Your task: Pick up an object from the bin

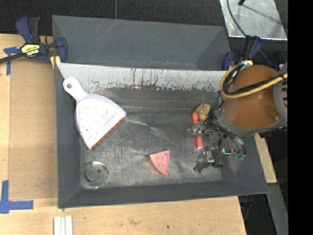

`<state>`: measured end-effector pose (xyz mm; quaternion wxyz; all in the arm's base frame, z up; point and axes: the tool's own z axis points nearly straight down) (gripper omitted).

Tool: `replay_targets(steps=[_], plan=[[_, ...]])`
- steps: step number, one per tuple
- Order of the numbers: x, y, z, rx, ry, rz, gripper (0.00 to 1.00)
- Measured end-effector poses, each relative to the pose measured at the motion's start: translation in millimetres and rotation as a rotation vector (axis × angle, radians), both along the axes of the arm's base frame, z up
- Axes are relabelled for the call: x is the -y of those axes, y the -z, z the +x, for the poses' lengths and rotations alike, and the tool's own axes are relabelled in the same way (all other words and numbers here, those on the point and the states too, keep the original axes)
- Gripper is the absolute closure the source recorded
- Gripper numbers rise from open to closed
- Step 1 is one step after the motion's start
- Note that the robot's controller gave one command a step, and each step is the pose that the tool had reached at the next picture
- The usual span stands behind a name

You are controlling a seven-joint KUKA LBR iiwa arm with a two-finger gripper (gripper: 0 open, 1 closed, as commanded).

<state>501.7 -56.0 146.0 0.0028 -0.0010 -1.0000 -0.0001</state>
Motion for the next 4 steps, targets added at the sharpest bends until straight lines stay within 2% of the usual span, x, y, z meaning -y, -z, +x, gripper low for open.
replay_targets(steps=[1,2,3,4], plan=[[0,-4,2.0,0.008,-0.002,-0.001,0.00],[-45,31,1.7,0.013,-0.026,-0.002,0.00],[-80,65,31.8,0.008,-0.084,0.001,0.00],[-82,67,-7.0,0.036,-0.250,-0.002,1.00]])
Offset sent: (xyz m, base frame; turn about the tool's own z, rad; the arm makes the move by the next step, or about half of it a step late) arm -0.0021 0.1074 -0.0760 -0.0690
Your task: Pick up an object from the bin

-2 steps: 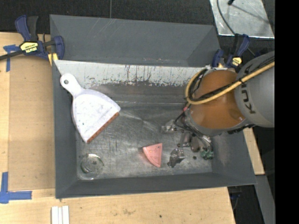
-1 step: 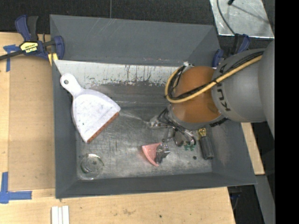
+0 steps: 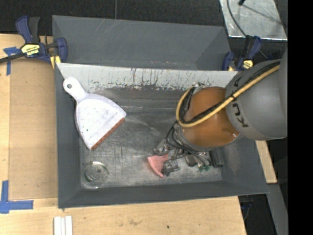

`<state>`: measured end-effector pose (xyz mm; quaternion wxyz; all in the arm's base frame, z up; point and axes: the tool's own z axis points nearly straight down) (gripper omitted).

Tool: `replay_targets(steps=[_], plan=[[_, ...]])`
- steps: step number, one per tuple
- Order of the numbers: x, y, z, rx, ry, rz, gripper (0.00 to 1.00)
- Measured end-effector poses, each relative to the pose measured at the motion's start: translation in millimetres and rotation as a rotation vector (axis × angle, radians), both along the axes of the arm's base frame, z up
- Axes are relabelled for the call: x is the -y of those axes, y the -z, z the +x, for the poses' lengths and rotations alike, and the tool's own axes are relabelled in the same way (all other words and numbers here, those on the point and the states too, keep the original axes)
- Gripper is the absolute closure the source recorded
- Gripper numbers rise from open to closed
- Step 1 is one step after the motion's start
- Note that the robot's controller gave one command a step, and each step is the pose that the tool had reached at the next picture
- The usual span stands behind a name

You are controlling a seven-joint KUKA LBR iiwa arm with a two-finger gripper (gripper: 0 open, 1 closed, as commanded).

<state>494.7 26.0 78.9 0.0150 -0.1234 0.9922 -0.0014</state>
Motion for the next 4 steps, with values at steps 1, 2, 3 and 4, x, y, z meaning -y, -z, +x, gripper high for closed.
replay_targets(steps=[1,2,3,4], plan=[[0,0,0.0,0.000,0.000,0.000,1.00],[-23,1,21.6,-0.036,0.002,-0.013,1.00],[-5,-71,-10.4,-0.029,-0.027,-0.001,1.00],[-5,-71,-10.4,-0.029,-0.028,-0.002,1.00]])
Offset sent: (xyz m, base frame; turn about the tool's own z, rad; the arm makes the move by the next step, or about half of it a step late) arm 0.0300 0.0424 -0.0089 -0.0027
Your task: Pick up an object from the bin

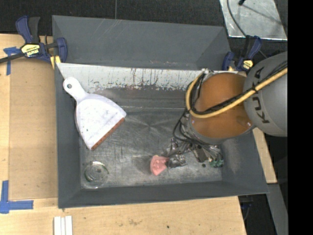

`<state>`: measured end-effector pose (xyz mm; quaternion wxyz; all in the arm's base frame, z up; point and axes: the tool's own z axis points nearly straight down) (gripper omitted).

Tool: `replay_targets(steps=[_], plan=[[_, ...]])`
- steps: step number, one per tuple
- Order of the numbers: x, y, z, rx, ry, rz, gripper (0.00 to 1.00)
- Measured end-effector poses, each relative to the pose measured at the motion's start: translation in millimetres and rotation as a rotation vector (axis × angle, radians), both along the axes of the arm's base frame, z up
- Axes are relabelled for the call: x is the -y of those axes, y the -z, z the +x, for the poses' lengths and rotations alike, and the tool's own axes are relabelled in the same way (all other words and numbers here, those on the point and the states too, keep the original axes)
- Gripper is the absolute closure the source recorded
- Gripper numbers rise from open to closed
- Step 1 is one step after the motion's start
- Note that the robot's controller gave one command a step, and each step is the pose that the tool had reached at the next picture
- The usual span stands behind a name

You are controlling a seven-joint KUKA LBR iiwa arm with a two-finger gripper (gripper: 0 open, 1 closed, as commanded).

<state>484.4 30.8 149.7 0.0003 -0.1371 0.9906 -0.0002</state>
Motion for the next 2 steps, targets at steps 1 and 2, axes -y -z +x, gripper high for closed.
replay_targets(steps=[1,2], plan=[[11,-38,1.1,-0.006,-0.008,0.001,1.00],[9,-81,2.3,0.001,-0.015,0.000,1.00]])
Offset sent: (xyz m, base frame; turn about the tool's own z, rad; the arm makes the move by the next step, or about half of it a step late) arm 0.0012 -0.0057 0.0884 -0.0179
